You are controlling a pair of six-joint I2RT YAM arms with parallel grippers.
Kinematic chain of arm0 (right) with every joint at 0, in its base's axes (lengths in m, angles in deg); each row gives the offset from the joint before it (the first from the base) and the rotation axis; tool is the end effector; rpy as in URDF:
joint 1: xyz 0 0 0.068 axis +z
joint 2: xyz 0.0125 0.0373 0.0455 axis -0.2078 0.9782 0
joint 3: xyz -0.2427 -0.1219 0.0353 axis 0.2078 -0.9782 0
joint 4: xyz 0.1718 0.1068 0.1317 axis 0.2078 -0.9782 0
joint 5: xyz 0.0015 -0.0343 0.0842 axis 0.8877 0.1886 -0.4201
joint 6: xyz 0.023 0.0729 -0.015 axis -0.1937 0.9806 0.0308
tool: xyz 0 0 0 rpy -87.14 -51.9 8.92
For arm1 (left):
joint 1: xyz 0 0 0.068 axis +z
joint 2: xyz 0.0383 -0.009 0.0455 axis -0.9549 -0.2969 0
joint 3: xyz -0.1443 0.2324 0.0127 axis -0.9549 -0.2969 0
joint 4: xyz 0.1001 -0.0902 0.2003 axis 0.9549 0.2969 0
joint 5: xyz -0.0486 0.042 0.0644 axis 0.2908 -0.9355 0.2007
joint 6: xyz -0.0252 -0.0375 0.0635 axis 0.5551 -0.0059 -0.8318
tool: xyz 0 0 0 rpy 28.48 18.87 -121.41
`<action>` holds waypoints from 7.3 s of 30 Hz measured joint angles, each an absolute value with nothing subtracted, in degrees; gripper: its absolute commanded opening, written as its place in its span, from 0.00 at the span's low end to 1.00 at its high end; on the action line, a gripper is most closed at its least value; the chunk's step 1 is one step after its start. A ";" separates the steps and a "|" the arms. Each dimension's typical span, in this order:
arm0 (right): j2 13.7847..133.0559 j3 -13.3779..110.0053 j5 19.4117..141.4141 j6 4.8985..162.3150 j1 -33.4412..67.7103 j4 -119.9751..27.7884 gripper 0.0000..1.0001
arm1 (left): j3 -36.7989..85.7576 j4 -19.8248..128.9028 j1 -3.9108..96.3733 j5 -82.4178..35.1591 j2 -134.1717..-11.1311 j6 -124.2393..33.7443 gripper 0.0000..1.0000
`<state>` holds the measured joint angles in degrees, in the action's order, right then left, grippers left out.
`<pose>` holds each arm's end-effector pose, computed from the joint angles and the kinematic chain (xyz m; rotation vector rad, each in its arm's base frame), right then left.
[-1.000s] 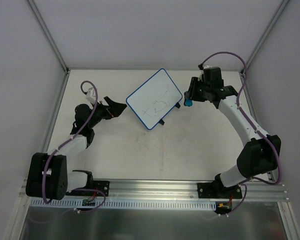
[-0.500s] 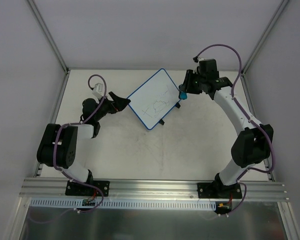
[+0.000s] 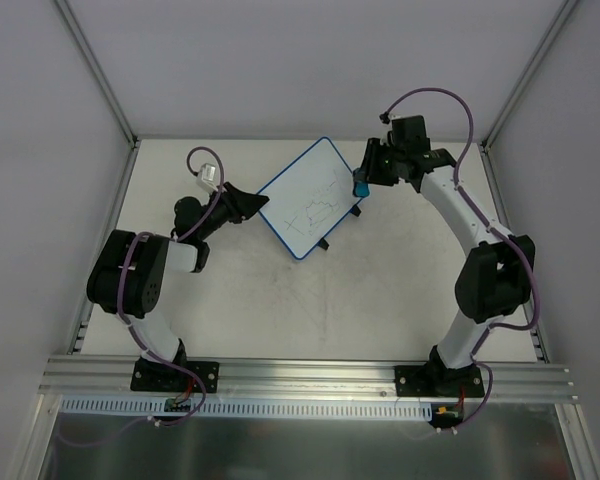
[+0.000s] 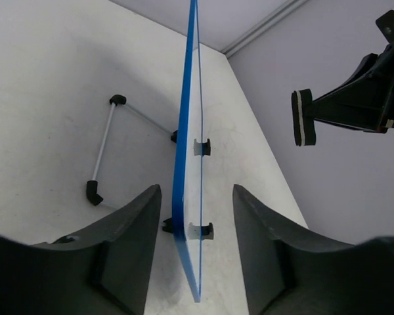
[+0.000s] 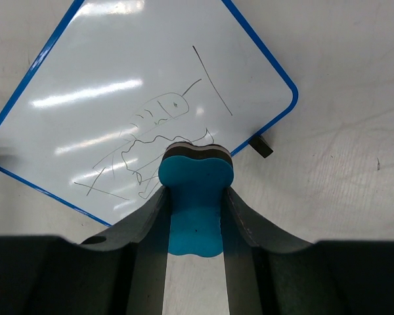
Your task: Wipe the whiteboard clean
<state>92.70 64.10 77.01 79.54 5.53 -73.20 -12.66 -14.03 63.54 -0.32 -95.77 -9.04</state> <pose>0.3867 0.1355 0.3157 -0.3931 2.1920 0.4085 0.3324 -0.0891 0.2188 -0.0422 1.5826 -1.1900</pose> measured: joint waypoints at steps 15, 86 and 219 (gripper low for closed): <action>98.18 70.09 75.54 79.95 6.03 -73.14 0.00 | -11.37 -15.19 62.21 0.58 -99.00 -7.94 0.11; 117.24 73.25 75.34 99.12 3.62 -54.10 0.00 | -11.55 -16.06 61.88 0.01 -99.98 -8.71 0.00; 104.67 54.06 75.08 83.40 21.04 -36.04 0.00 | -11.51 -17.99 62.34 0.99 -101.30 -7.77 0.00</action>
